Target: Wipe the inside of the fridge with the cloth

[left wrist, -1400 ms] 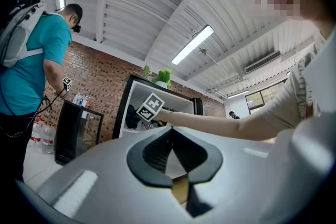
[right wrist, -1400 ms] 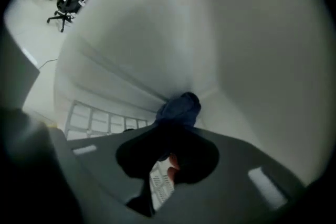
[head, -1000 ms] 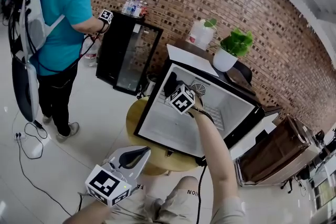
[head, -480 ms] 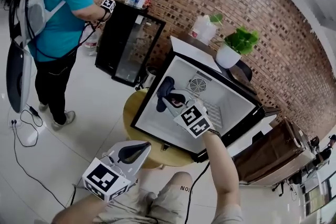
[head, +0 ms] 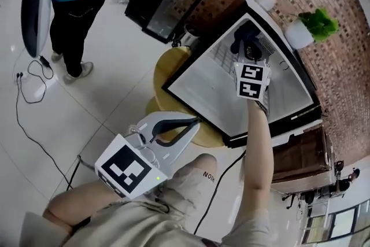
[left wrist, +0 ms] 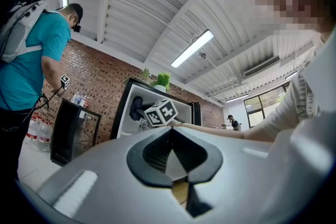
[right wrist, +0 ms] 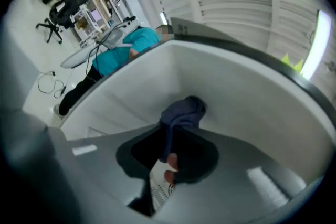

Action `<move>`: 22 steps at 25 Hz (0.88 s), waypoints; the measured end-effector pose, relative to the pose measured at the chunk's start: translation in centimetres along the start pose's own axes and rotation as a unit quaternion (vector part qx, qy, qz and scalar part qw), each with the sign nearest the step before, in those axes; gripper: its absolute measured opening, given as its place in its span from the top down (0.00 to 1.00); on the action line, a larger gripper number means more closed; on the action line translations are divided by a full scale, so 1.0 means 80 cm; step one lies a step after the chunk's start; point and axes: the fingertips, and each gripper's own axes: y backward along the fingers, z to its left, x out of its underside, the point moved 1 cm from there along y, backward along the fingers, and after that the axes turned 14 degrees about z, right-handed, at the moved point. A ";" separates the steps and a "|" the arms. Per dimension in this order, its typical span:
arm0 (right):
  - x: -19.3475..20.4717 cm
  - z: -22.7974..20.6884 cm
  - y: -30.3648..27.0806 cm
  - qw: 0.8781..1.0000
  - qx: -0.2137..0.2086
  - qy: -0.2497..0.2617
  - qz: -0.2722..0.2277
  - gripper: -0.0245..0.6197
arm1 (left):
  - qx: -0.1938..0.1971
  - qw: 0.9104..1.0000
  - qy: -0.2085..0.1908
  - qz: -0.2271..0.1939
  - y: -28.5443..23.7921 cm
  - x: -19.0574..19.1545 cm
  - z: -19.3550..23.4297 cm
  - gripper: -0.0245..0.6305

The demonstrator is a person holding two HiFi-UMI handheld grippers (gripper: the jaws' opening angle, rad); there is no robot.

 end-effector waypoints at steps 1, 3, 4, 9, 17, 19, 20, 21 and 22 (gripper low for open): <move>-0.001 -0.003 -0.014 1.000 0.015 0.011 0.011 0.89 | 0.001 1.000 -0.002 -0.001 -0.001 -0.001 0.000 0.96; -0.006 -0.012 -0.039 0.998 0.041 0.029 0.029 0.89 | 0.001 1.000 -0.009 -0.004 0.002 -0.006 0.001 0.96; -0.009 -0.016 -0.052 0.998 0.049 0.034 0.036 0.89 | 0.001 1.000 -0.013 -0.005 0.004 -0.009 0.001 0.96; -0.012 -0.024 -0.099 0.996 0.069 0.023 0.057 0.89 | 0.005 1.000 -0.013 -0.008 0.013 -0.013 -0.002 0.96; 0.047 -0.107 -0.074 0.971 0.217 -0.002 0.095 0.90 | 0.017 1.000 -0.006 -0.022 0.020 -0.020 -0.006 0.96; 0.074 -0.131 -0.066 0.964 0.236 -0.016 0.119 0.90 | 0.021 0.999 -0.005 -0.025 0.020 -0.020 -0.008 0.96; 0.087 -0.140 -0.062 0.961 0.242 -0.024 0.131 0.90 | 0.022 0.999 -0.005 -0.024 0.020 -0.021 -0.010 0.96; 0.099 -0.150 -0.057 0.958 0.247 -0.035 0.141 0.90 | 0.024 0.999 -0.005 -0.024 0.019 -0.021 -0.011 0.96; 0.111 -0.160 -0.051 0.955 0.251 -0.054 0.148 0.90 | 0.026 0.999 -0.006 -0.023 0.018 -0.022 -0.013 0.96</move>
